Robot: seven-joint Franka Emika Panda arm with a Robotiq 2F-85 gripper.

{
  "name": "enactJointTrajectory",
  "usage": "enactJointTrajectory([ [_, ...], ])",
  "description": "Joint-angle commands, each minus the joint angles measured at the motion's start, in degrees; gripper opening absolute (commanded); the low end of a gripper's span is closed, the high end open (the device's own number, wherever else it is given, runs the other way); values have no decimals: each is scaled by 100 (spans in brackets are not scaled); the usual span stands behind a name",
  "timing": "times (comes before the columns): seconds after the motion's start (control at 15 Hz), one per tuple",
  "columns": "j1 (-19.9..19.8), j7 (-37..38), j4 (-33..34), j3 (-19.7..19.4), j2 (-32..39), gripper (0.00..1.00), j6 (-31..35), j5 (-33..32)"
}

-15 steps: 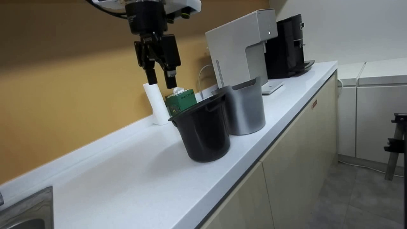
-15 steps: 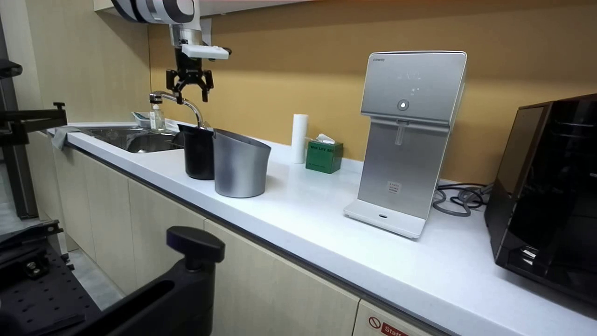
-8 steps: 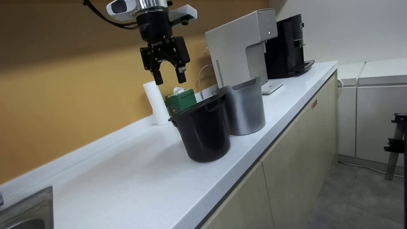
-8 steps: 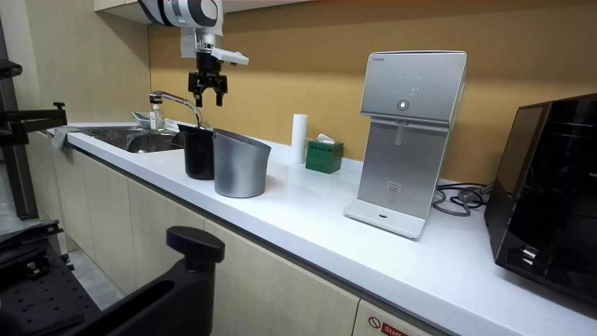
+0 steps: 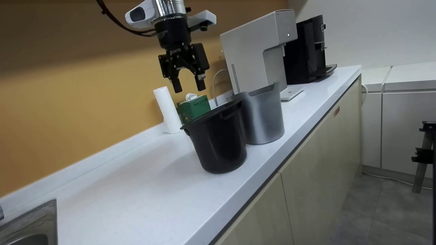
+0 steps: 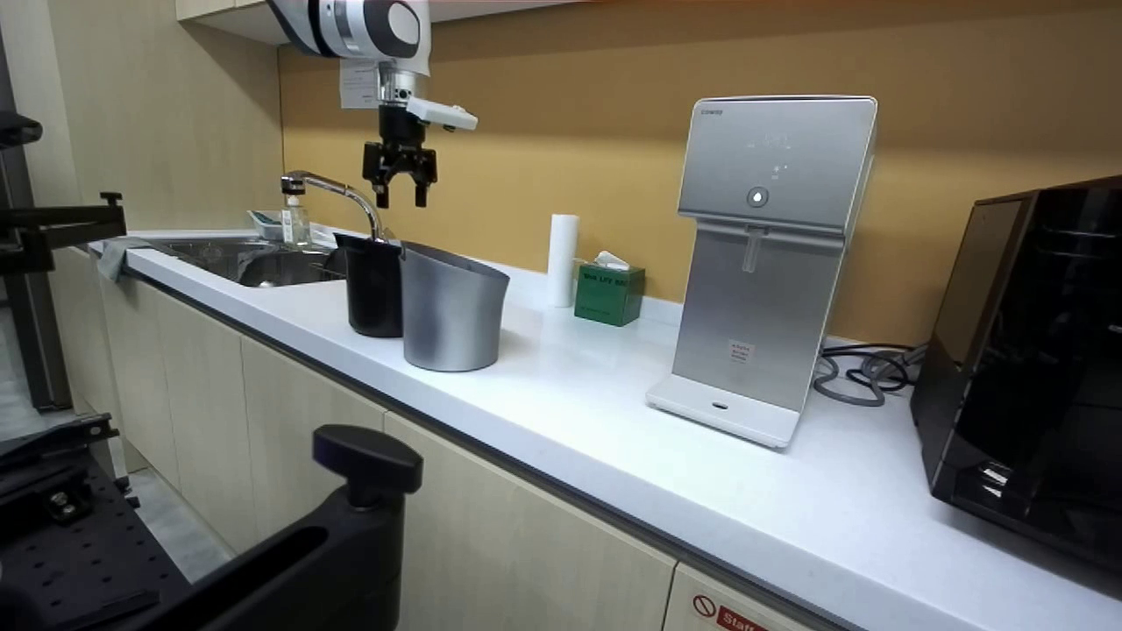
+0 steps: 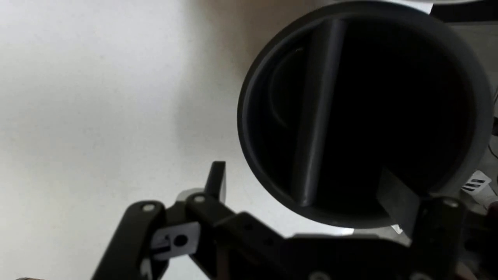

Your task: Pick up the black bin and place it into the silver bin

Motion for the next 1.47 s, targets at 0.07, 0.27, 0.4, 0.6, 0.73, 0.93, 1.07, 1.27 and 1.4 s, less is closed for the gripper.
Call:
enactJointTrajectory([
  [0.07, -216, 22, -182, -121, -121, 100, 72, -89],
  [0.27, -318, -36, -334, -170, -156, 100, 36, -109],
  [0.4, -375, -103, -545, -177, -289, 100, 0, -77],
  [0.6, -432, -187, -864, -191, -568, 100, -154, -34],
  [0.73, -447, -82, -947, -225, -743, 100, -156, -1],
  [0.93, -410, -137, -797, -229, -552, 100, -138, -45],
  [1.07, -373, -251, -942, -189, -672, 100, -110, -18],
  [1.27, -274, -655, -1277, -66, -845, 100, -98, 146],
  [1.4, -194, -757, -1499, -9, -963, 100, -35, 163],
])
